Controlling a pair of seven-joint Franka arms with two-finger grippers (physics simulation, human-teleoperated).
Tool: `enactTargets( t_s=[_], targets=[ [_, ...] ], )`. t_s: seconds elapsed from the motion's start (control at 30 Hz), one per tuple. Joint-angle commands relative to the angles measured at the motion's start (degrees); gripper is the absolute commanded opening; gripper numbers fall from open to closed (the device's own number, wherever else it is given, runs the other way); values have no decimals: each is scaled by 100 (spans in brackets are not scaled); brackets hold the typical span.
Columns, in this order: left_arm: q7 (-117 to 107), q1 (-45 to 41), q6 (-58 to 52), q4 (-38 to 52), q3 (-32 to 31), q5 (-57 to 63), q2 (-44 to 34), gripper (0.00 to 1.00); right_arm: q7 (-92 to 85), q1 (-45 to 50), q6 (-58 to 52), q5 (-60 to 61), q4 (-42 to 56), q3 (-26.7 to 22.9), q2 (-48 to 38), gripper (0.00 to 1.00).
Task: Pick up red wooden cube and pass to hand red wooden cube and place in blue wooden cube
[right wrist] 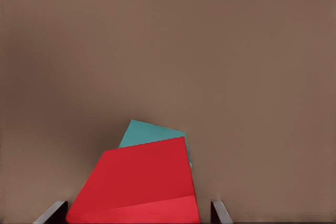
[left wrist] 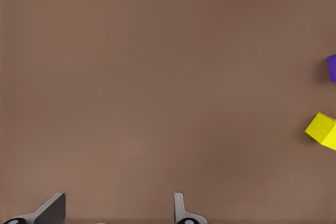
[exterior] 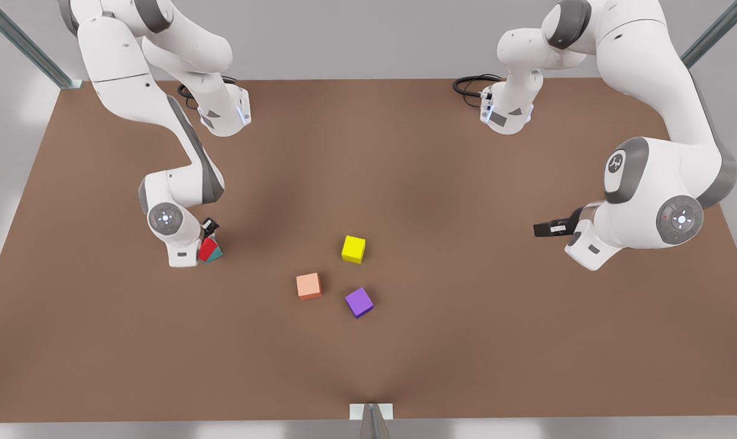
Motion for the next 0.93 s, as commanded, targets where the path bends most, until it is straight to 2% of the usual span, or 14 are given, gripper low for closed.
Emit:
enactTargets(
  t_s=[0.0,0.1,0.23,0.33,0.4,0.43,0.47,0.57,0.6,0.63,0.7,0.8,0.9],
  targets=[
    [-107,0,-11,2,-1,3,-8,100,46,9,-258,170,25,10,-78,100],
    [-107,0,-11,2,-1,3,-8,100,46,18,-390,319,104,37,-131,100],
    [-107,0,-11,2,-1,12,-8,100,-51,79,-1136,908,649,160,-263,100],
    [-107,0,-11,2,-1,12,-8,100,414,158,-2015,1295,1887,160,-61,100],
    [-107,0,-11,2,-1,12,-8,100,2249,176,-2464,1234,2960,116,431,100],
    [-107,0,-11,2,-1,12,-8,100,3165,123,-2473,1172,3048,37,493,100],
    [-107,0,-11,2,-1,12,-8,100,2947,88,-2577,1119,3285,-200,528,100],
    [-107,0,-11,2,-1,12,-8,100,3886,53,-4149,1225,4374,-218,423,100],
    [-107,0,-11,2,-1,12,-8,100,3922,-44,-4511,1391,4368,-297,143,100],
    [-98,0,-11,2,-1,12,-8,100,3922,-149,-4538,1523,3876,-341,-376,100],
    [-98,0,-11,2,-1,12,-8,100,3869,-228,-4600,1612,3804,-341,-693,100],
    [-98,0,-11,2,-1,20,-8,100,3930,-237,-4626,2034,3857,-649,-729,100],
    [-98,-9,-55,2,-1,20,-8,100,3957,-237,-4617,2007,3875,-649,-720,100]
  ],
)
